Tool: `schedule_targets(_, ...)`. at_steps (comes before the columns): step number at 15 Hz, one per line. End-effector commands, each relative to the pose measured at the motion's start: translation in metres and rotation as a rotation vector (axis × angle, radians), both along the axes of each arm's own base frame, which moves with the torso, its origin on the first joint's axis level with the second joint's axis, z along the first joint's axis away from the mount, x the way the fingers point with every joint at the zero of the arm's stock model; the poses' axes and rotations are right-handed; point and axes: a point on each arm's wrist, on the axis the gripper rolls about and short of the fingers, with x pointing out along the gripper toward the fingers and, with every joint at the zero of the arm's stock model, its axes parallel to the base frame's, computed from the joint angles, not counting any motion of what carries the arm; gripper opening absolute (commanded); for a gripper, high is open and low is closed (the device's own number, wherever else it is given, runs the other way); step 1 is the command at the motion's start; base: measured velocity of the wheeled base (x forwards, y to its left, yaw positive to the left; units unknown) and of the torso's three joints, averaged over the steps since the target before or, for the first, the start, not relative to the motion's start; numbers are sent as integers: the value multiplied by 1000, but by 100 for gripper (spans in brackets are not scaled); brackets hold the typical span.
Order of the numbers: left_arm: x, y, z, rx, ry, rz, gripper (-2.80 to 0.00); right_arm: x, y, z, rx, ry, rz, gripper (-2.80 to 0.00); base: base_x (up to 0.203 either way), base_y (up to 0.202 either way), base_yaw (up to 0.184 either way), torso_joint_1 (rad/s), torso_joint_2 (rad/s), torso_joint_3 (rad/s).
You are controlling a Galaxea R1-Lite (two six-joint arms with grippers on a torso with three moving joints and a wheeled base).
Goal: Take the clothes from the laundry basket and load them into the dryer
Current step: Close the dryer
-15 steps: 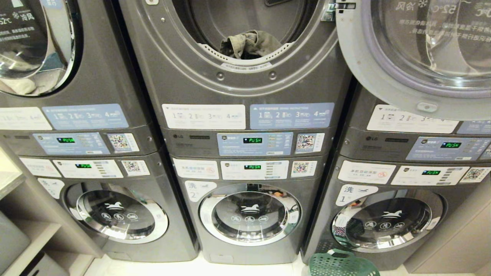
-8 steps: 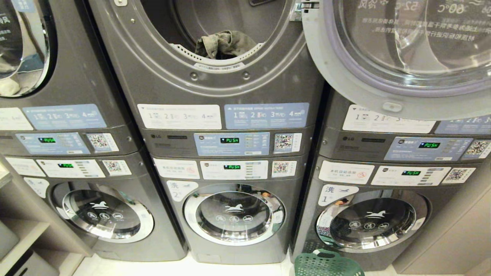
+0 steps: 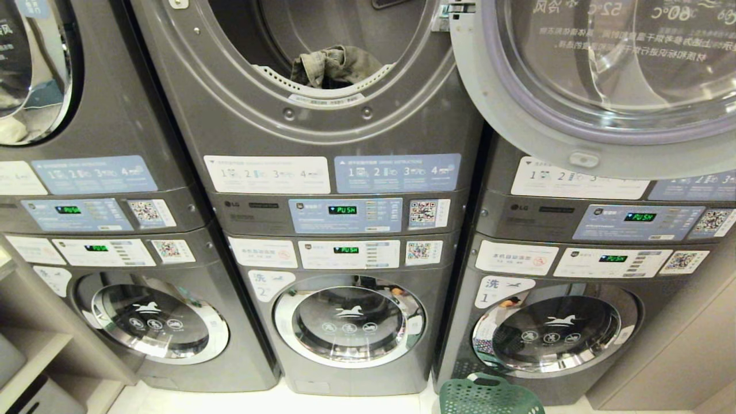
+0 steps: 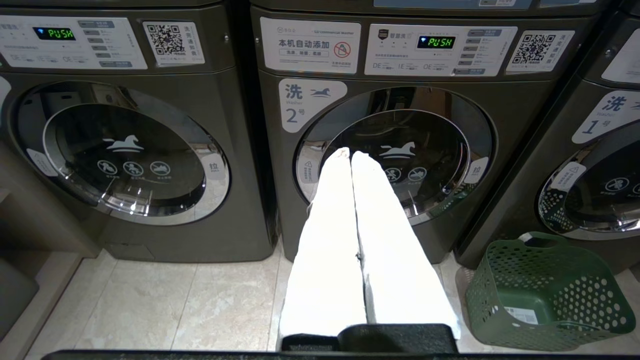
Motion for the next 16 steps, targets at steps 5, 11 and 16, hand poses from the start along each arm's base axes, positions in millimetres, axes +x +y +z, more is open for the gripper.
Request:
schedule_targets(5, 0, 0, 0, 1, 2, 0, -280, 78, -2, 130, 438, 29, -62, -280, 0, 0, 0, 0, 0, 0)
schedule_targets(11, 0, 0, 0, 2, 3, -2, -280, 161, -44, 141, 643, 18, -480, -280, 0, 0, 0, 0, 0, 0)
schedule_targets(16, 0, 0, 0, 2, 3, -2, -280, 179, -117, 122, 811, 37, -738, -280, 0, 0, 0, 0, 0, 0)
